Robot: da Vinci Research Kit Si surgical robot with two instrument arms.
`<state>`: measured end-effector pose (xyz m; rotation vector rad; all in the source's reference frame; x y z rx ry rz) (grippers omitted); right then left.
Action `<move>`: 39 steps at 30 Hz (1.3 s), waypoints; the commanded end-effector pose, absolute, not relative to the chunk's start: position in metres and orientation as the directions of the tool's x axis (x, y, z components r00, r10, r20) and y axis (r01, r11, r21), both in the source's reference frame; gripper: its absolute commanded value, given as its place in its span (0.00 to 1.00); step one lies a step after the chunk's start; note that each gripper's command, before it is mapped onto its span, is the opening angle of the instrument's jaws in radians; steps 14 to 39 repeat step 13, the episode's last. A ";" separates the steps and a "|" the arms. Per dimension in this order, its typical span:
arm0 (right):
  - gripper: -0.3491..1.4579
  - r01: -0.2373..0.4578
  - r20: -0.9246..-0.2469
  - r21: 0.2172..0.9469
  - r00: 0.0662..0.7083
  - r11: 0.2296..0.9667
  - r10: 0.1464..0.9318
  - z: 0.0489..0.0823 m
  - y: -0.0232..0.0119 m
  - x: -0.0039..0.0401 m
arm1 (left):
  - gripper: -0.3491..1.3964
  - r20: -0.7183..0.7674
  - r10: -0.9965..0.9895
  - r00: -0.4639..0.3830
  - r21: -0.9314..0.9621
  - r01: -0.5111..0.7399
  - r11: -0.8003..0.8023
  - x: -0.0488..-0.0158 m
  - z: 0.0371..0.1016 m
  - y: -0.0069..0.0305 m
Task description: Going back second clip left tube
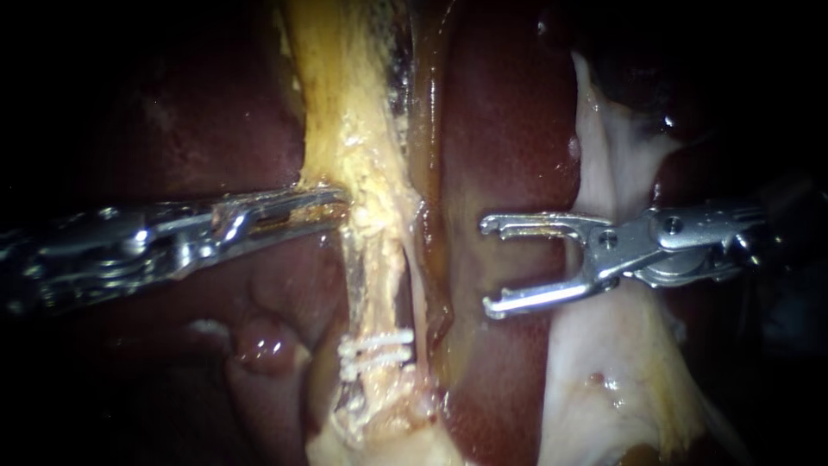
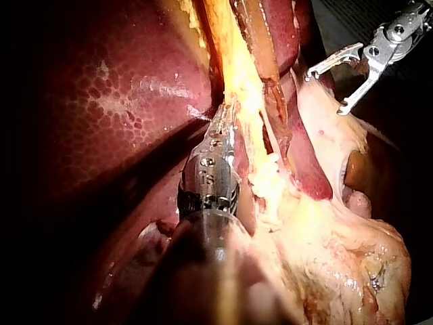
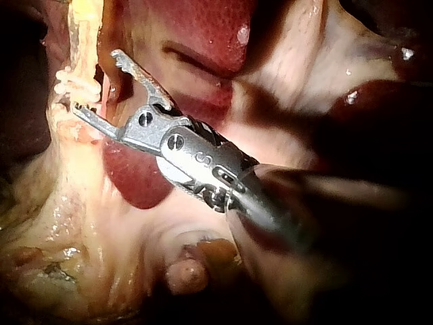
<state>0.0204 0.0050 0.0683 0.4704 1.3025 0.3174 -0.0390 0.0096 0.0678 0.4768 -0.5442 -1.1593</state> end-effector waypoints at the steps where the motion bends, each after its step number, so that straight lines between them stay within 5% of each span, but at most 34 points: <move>1: 0.52 0.038 -0.844 0.502 0.242 0.864 0.479 0.0683 0.0050 0.0205 | 0.00 0.152 -0.941 0.301 0.610 0.721 0.329 -0.0389 0.0677 0.0096; 39: 0.52 0.041 -0.849 0.493 0.242 0.869 0.470 0.0680 0.0050 0.0204 | 0.00 0.152 -0.941 0.301 0.611 0.720 0.329 -0.0389 0.0677 0.0096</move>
